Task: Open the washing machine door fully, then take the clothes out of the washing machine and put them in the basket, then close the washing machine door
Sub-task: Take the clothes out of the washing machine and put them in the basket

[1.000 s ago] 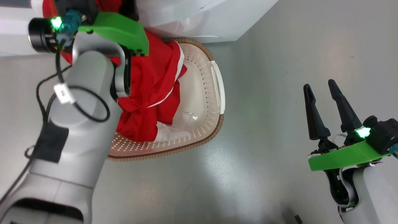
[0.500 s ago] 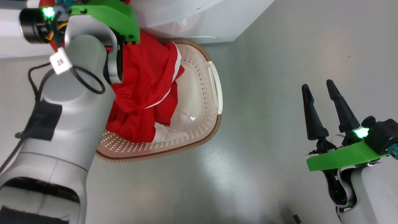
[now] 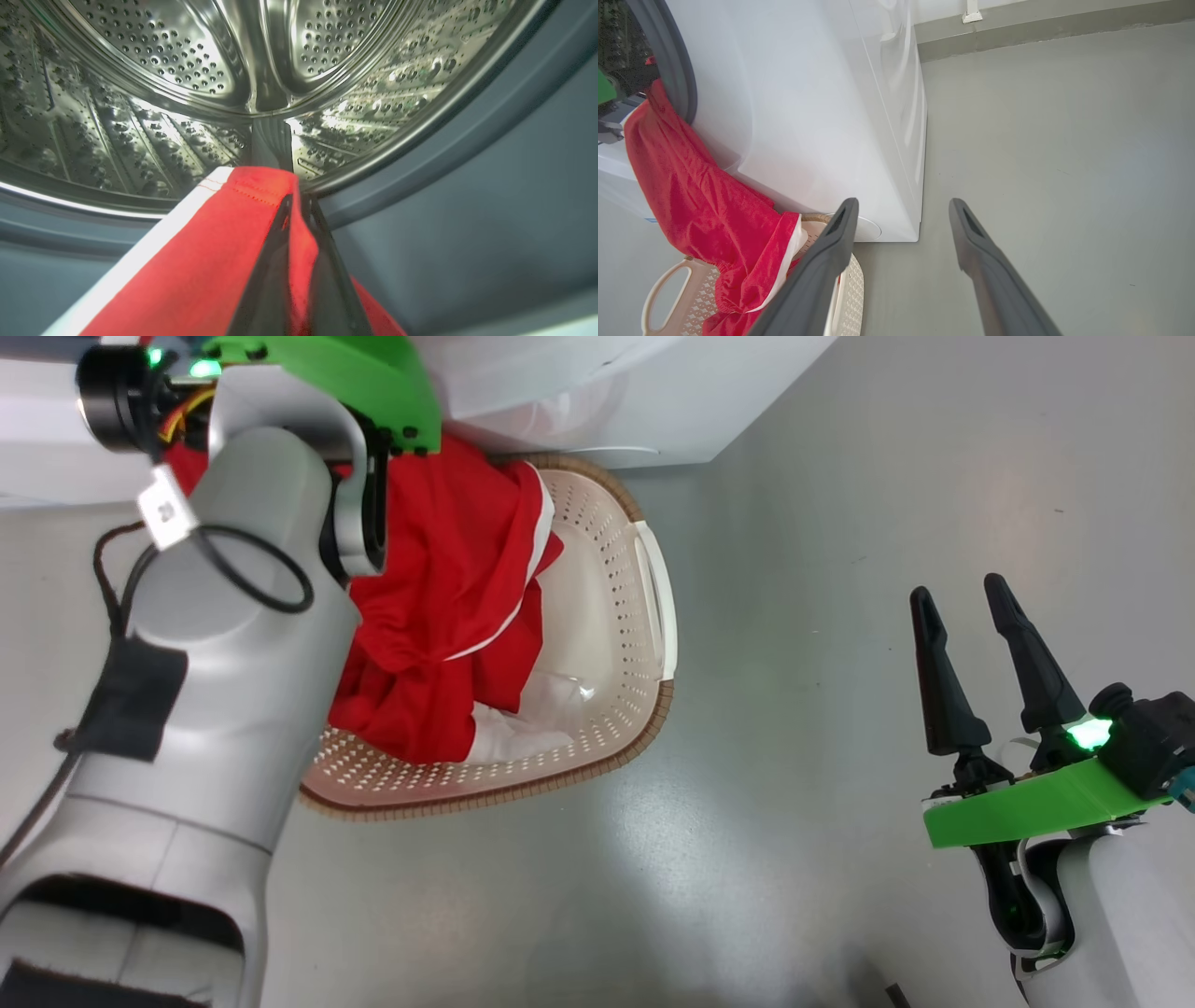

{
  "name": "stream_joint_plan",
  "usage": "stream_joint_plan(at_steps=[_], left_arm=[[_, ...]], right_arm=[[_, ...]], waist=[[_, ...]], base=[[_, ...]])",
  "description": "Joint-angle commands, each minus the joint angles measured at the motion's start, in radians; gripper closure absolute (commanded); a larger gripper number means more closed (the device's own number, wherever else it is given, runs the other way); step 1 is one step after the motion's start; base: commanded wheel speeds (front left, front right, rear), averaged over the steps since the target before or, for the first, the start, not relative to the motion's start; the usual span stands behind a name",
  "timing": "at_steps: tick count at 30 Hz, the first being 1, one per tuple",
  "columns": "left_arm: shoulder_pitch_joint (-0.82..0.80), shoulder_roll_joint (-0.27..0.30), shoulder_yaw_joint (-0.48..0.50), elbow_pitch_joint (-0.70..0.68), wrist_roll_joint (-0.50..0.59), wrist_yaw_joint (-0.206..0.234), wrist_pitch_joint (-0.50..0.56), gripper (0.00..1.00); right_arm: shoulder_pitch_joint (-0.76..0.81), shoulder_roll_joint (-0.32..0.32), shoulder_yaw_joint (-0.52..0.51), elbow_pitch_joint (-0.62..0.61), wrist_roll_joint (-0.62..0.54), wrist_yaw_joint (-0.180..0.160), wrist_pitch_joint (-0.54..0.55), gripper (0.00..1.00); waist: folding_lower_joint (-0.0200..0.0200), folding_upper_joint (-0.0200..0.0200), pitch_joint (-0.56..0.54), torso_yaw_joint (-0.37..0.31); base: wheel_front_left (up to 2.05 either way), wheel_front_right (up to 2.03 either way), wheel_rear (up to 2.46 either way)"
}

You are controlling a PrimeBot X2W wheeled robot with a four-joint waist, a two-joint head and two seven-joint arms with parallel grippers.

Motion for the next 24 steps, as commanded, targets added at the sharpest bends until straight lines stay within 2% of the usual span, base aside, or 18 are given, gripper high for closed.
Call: stream_joint_plan(at_steps=[1, 11, 16, 20, 24], left_arm=[[0.032, 0.03, 0.034, -0.059, 0.007, 0.007, -0.002, 1.0], [0.321, 0.03, 0.187, -0.433, 0.132, -0.007, -0.002, 1.0], [0.497, 0.03, 0.209, -0.597, 0.162, -0.01, -0.002, 1.0], [0.613, 0.03, 0.194, -0.665, 0.155, -0.009, -0.002, 1.0], [0.7, 0.03, 0.179, -0.665, 0.136, -0.007, -0.002, 1.0]], right_arm=[[0.015, -0.005, 0.015, -0.024, -0.002, 0.008, -0.006, 0.0], [0.026, -0.007, -0.001, -0.029, -0.008, 0.008, -0.006, 0.0], [0.03, -0.01, -0.003, -0.031, -0.009, 0.008, -0.006, 0.0], [0.03, -0.013, -0.004, -0.032, -0.01, 0.008, -0.006, 0.0], [0.028, -0.015, -0.001, -0.032, -0.01, 0.008, -0.006, 0.0]], waist=[[0.0, -0.0001, -0.002, 0.005], [0.0, -0.0001, -0.023, 0.026], [0.0, -0.0001, -0.029, 0.033], [0.0, -0.0001, -0.028, 0.037], [0.0, -0.0001, -0.028, 0.034]], base=[[0.0, 0.0, 0.0], [0.0, 0.0, 0.0], [0.0, 0.0, 0.0], [0.0, 0.0, 0.0], [0.0, 0.0, 0.0]])
